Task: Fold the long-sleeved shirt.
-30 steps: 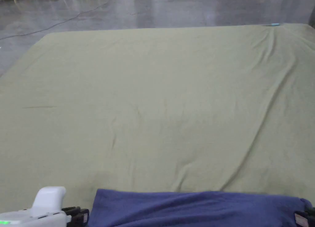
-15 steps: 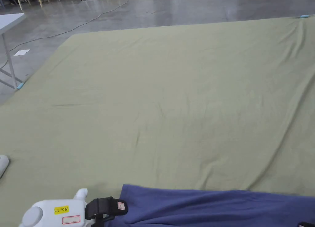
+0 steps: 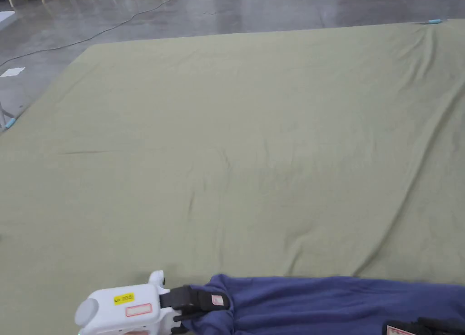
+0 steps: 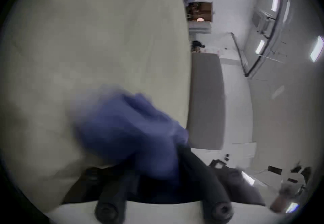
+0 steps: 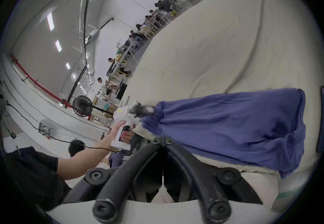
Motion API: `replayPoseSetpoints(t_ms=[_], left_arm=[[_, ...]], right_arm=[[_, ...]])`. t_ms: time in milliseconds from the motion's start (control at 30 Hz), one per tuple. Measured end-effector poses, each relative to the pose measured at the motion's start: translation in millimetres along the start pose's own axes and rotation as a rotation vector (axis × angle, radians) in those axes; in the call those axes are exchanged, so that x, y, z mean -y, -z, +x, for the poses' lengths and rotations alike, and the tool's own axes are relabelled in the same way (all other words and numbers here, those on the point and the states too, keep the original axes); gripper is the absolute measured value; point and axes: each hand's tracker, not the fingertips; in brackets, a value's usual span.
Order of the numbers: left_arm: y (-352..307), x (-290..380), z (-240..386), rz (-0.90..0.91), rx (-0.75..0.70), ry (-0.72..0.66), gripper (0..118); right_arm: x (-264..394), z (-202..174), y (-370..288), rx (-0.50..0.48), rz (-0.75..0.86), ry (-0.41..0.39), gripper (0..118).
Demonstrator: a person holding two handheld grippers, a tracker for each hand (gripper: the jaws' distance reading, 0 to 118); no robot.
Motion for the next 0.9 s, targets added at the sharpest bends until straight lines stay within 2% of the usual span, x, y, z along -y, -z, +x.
replayPoseSetpoints(t_ms=[33, 67, 167, 333, 467, 533, 700, 800, 900], left_arm=[[6, 6, -1, -0.018, -0.073, -0.015, 0], [5, 6, -5, -0.034, -0.084, 0.007, 0], [-21, 7, 5, 0.065, 0.039, -0.001, 0], [-97, -7, 30, 0.213, 0.175, 0.005, 0], [-141, -9, 63, 0.228, 0.151, 0.069, 0], [-166, -13, 67, 0.274, 0.151, 0.055, 0], [-225, -20, 70, 0.388, -0.054, 0.035, 0], [-231, -12, 91, 0.418, -0.284, 0.106, 0], [-192, 8, 127, 0.367, -0.441, 0.237, 0]], right_arm=[[0, -4, 0, 0.019, 0.004, -0.004, 0], [1, -6, -1, 0.046, 0.009, -0.009, 0], [5, -11, -4, 0.104, 0.015, -0.025, 0], [7, -12, -8, 0.106, 0.004, -0.010, 0], [7, -6, -10, 0.081, 0.023, 0.031, 0], [6, -4, -12, 0.066, 0.045, 0.064, 0], [3, -8, -19, 0.072, 0.063, 0.061, 0], [0, -12, -20, 0.139, 0.072, 0.034, 0], [-2, -19, -16, 0.251, 0.069, 0.021, 0]])
